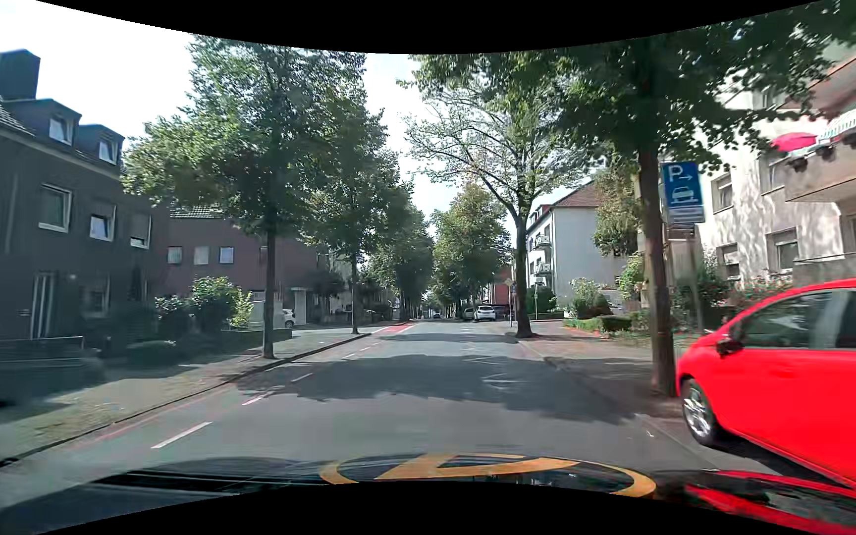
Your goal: Follow the waypoints while adhering to traffic rules and regulations
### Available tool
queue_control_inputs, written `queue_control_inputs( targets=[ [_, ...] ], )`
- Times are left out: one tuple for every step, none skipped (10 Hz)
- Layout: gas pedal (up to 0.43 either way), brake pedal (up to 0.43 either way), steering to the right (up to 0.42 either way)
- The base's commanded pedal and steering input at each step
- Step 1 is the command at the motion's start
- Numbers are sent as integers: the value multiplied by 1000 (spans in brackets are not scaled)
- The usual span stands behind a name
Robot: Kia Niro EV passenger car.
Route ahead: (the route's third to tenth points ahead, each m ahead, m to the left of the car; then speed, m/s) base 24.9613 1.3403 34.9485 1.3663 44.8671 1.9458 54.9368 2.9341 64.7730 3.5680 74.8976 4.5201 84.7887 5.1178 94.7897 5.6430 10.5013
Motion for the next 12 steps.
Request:
queue_control_inputs(
  targets=[
    [110, 0, 3],
    [110, 0, 3],
    [110, 0, 3],
    [110, 0, 2],
    [110, 0, 2],
    [110, 0, 2],
    [110, 0, 2],
    [110, 0, 2],
    [110, 0, 0],
    [110, 0, -4],
    [110, 0, -4],
    [110, 0, -4]
  ],
)
